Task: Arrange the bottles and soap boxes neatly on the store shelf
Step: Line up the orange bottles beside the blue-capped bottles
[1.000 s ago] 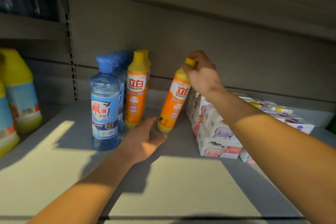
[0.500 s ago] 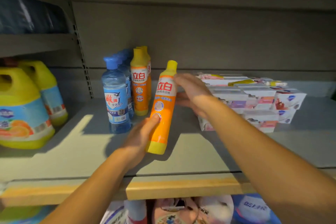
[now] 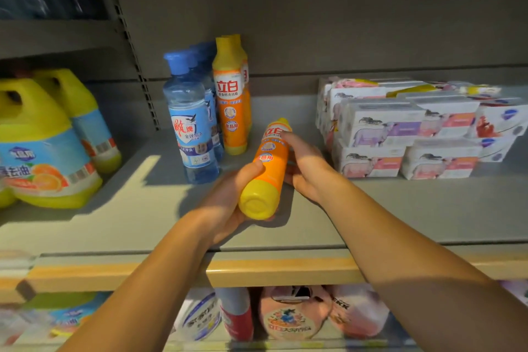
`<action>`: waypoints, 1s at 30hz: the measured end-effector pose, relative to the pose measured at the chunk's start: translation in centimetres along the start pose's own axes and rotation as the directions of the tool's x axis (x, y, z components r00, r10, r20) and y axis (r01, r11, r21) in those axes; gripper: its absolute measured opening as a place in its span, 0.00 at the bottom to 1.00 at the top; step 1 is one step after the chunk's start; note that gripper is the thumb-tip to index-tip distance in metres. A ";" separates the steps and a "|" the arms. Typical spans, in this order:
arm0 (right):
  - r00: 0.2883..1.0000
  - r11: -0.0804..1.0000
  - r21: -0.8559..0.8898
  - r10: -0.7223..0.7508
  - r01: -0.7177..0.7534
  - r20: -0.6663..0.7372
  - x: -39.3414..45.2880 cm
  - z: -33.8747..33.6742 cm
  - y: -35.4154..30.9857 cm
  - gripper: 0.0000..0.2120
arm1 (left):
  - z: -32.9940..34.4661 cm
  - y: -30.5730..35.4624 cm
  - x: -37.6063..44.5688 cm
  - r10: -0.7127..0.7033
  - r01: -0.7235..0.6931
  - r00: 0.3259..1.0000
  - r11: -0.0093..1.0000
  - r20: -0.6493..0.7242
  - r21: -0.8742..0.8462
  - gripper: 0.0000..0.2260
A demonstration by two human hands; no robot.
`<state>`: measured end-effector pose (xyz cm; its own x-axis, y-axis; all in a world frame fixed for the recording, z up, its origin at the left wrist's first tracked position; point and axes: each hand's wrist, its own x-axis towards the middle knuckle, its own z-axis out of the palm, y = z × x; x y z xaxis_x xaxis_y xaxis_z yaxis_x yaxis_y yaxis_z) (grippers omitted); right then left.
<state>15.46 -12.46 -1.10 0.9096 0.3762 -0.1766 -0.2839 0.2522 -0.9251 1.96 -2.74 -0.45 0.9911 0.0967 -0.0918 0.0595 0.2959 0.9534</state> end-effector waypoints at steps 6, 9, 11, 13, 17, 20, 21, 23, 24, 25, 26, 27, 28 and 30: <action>0.993 0.994 -0.033 -0.110 0.109 -0.037 0.0 0.0 -0.4 0.15 | 0.0 0.0 0.0 -0.008 0.008 1.000 1.000 -0.021 -0.012 0.19; 0.929 0.932 -0.065 -0.361 0.356 -0.082 -0.5 -0.2 -1.7 0.25 | -0.1 -0.5 -0.1 0.125 -0.120 0.985 0.992 -0.118 0.051 0.20; 0.845 0.851 -0.127 -0.523 0.509 -0.112 -1.0 -0.6 -2.3 0.31 | -0.4 -0.8 -0.4 0.264 -0.217 0.953 0.937 -0.149 0.272 0.27; 0.759 0.766 -0.175 -0.640 0.618 -0.119 -1.8 -0.7 -2.3 0.31 | -0.2 -0.9 -0.8 0.409 -0.284 0.904 0.790 -0.122 0.543 0.32; 0.624 0.625 -0.224 -0.777 0.748 -0.085 -3.5 -0.1 -1.9 0.31 | 0.1 -1.6 -0.6 0.531 -0.208 0.830 0.578 -0.170 0.789 0.31; 0.632 0.623 -0.215 -0.774 0.752 -0.033 -3.6 -0.1 -1.8 0.27 | -0.3 -1.4 -0.7 0.530 -0.217 0.825 0.619 -0.197 0.755 0.28; 0.655 0.647 -0.187 -0.755 0.739 -0.025 -3.5 -0.2 -1.9 0.25 | -0.4 -1.3 -0.8 0.500 -0.223 0.841 0.671 -0.209 0.707 0.28; 0.738 0.736 -0.094 -0.675 0.671 -0.016 -3.1 -0.6 -2.2 0.21 | -0.4 -0.7 -0.9 0.379 -0.235 0.891 0.856 -0.251 0.460 0.25; 0.784 0.783 -0.034 -0.621 0.621 0.000 -2.9 -0.7 -2.4 0.21 | -0.3 -0.4 -0.8 0.287 -0.220 0.922 0.941 -0.258 0.258 0.23; 0.822 0.822 0.032 -0.569 0.568 0.032 -2.6 -0.8 -2.5 0.21 | -0.3 0.0 -0.8 0.199 -0.189 0.952 0.980 -0.234 0.062 0.21; 0.850 0.852 0.090 -0.521 0.515 0.071 -2.3 -0.9 -2.5 0.20 | -0.3 0.3 -0.9 0.121 -0.139 0.974 0.987 -0.193 -0.080 0.21; 0.871 0.876 0.135 -0.478 0.463 0.115 -2.2 -0.8 -2.5 0.19 | -0.5 0.6 -1.1 0.055 -0.079 0.988 0.984 -0.146 -0.162 0.21; 0.883 0.894 0.171 -0.440 0.414 0.162 -2.0 -0.8 -2.4 0.17 | -0.7 0.9 -1.2 0.006 -0.025 0.996 0.979 -0.094 -0.204 0.21; 0.888 0.914 0.237 -0.384 0.328 0.252 -1.8 -0.7 -2.3 0.13 | -1.3 1.1 -1.4 -0.038 0.035 0.999 0.972 -0.007 -0.230 0.21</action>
<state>14.66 -14.38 1.12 0.8405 0.4621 0.2830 -0.0333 0.5653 -0.8242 0.53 -1.35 0.31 0.9873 0.0917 -0.1297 0.0653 0.5102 0.8576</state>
